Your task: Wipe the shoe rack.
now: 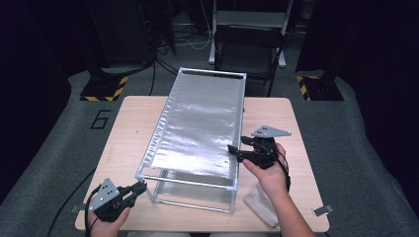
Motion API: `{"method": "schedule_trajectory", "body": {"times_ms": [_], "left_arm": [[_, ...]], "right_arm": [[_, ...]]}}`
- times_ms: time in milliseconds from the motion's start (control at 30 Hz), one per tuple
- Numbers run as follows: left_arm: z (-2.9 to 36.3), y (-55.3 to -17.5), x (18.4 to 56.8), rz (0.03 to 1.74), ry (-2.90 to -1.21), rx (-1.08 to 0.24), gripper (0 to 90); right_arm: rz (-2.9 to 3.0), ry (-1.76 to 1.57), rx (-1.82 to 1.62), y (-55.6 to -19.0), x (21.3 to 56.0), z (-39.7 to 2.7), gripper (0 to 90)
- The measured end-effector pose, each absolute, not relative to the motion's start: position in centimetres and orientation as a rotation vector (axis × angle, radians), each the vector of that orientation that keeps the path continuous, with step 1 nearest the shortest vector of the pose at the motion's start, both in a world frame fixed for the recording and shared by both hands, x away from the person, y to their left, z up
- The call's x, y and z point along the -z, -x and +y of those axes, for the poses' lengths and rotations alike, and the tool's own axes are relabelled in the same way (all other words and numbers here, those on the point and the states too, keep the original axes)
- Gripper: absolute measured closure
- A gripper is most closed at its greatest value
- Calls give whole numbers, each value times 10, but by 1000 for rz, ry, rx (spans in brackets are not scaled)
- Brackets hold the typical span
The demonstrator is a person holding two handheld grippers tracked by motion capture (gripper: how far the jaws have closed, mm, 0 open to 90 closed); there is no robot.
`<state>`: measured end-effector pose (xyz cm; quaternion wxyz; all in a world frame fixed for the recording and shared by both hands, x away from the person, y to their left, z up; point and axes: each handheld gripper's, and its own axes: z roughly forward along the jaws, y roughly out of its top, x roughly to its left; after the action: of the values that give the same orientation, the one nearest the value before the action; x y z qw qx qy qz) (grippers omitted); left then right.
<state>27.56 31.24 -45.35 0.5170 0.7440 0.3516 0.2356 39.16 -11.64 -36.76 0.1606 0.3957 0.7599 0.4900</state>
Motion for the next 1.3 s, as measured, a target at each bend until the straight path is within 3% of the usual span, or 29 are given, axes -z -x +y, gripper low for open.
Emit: {"method": "schedule_trajectory", "body": {"times_ms": [467, 1300], "left_arm": [[309, -265, 454, 798, -1806, -560, 812], [310, -267, 457, 785, -1806, -565, 810]], "right_arm": [[2168, -1135, -1408, -386, 370, -123, 401], [2196, -1230, -1501, -399, 376, -130, 343]]}}
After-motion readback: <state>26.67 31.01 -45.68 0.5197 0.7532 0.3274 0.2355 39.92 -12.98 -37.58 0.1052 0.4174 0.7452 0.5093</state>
